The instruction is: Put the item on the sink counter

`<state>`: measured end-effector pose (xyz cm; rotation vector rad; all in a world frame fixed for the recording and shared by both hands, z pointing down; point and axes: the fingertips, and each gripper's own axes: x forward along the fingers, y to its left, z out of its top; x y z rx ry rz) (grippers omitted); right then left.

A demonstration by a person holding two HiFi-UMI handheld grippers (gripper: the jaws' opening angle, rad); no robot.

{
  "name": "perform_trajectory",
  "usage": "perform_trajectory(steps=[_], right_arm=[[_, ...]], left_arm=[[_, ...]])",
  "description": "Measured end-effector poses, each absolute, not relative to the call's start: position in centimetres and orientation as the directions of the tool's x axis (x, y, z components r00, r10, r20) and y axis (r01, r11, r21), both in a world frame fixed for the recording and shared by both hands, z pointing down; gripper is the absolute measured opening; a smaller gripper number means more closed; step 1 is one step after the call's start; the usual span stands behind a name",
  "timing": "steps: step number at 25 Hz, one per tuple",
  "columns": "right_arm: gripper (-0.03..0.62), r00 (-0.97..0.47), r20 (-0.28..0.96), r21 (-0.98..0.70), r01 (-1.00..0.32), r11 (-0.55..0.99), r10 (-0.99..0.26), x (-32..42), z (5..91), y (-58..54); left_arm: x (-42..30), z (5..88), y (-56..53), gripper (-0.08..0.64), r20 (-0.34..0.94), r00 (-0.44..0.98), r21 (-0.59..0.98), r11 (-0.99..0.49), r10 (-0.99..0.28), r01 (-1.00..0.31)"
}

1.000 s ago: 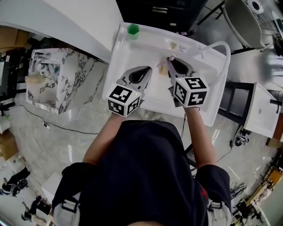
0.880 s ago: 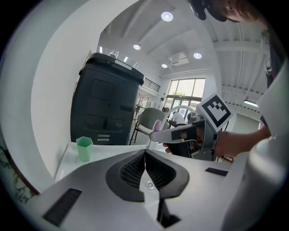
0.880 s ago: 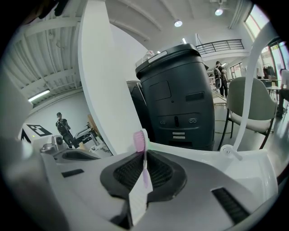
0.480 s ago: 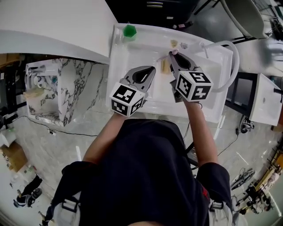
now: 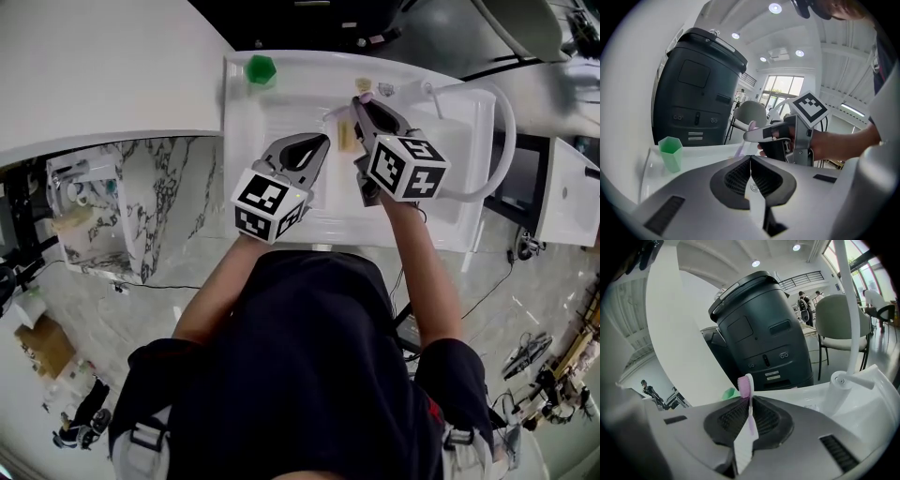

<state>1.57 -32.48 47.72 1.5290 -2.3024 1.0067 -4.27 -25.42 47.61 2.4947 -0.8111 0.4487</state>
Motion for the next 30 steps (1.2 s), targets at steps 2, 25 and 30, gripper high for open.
perform_trajectory(steps=[2, 25, 30], right_arm=[[0.048, -0.444, 0.51, -0.438, -0.871, 0.221, -0.737, 1.7, 48.1, -32.9], [0.048, -0.401, 0.5, -0.637, -0.771, -0.012, -0.768, 2.7, 53.3, -37.9], [0.048, -0.392, 0.477, -0.716, -0.693, -0.088, -0.787, 2.9, 54.2, -38.6]], left_arm=[[-4.2, 47.9, -25.8, 0.014, 0.446, 0.771, 0.336, -0.713, -0.454, -0.615], [-4.9, 50.7, -26.2, 0.014, 0.517, 0.74, 0.308, -0.714, -0.43, -0.629], [-5.2, 51.1, -25.8, 0.014, 0.529, 0.737, 0.31, -0.713, -0.42, -0.629]])
